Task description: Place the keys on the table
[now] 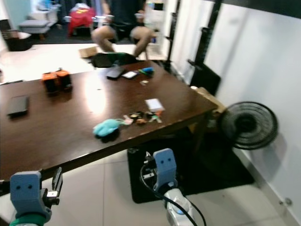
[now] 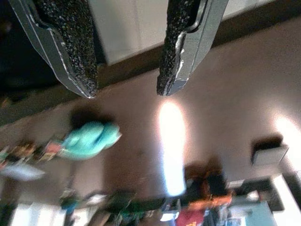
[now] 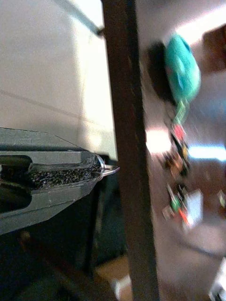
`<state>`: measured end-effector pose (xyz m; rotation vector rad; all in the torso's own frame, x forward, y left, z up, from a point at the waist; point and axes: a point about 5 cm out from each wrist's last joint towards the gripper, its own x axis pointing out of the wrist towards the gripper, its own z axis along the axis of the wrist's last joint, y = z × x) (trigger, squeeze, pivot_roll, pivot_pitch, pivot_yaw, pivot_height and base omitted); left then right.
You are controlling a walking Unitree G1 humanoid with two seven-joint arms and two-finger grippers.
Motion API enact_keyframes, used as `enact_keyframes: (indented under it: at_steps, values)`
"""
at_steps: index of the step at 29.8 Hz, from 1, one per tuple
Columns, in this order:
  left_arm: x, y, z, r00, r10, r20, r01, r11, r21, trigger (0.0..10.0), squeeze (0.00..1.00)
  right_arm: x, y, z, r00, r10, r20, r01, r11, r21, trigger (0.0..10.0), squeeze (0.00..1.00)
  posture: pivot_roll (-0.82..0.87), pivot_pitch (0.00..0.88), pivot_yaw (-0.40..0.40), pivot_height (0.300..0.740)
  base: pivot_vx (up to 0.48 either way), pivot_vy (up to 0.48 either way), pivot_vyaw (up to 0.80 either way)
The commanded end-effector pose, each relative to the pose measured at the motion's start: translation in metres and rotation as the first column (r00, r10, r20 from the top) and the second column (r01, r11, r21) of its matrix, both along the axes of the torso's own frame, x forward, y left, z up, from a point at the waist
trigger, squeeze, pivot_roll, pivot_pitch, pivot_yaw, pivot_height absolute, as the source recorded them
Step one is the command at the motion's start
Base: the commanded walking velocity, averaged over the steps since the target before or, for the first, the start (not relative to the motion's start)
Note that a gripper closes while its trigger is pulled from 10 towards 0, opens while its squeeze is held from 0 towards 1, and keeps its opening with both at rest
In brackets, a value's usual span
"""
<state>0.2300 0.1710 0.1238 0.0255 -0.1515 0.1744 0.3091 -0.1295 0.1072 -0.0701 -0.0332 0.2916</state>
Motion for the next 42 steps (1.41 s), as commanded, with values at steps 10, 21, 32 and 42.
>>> enact_keyframes:
  at_steps: [10,21,32,42]
  values:
    - [-0.004,0.006,0.000,1.000,0.007,0.021,-0.007,1.000,0.009,10.0,0.00,-0.001,0.007,-0.001,1.000,0.030,-0.003,-0.030,0.999,0.016,10.0,0.00,-0.14,0.000,0.087,0.740,0.059,0.000,0.00]
    - [-0.005,0.008,0.004,0.999,0.011,0.040,-0.011,1.000,-0.015,10.0,0.00,0.002,0.010,0.012,0.998,0.042,0.046,-0.045,0.996,0.074,10.0,0.00,-0.14,0.000,0.084,0.740,0.330,0.000,0.00]
    - [-0.006,0.008,0.004,0.999,0.013,0.049,-0.012,1.000,-0.021,10.0,0.00,0.002,0.011,0.016,0.997,0.046,0.060,-0.051,0.995,0.087,10.0,0.00,-0.14,0.000,0.083,0.740,0.360,0.000,0.00]
    - [-0.006,0.009,0.003,0.999,0.014,0.045,-0.012,0.999,-0.039,10.0,0.00,0.001,0.011,0.016,0.997,0.051,0.058,-0.057,0.994,0.091,10.0,0.00,-0.14,0.000,0.082,0.740,0.344,0.000,0.00]
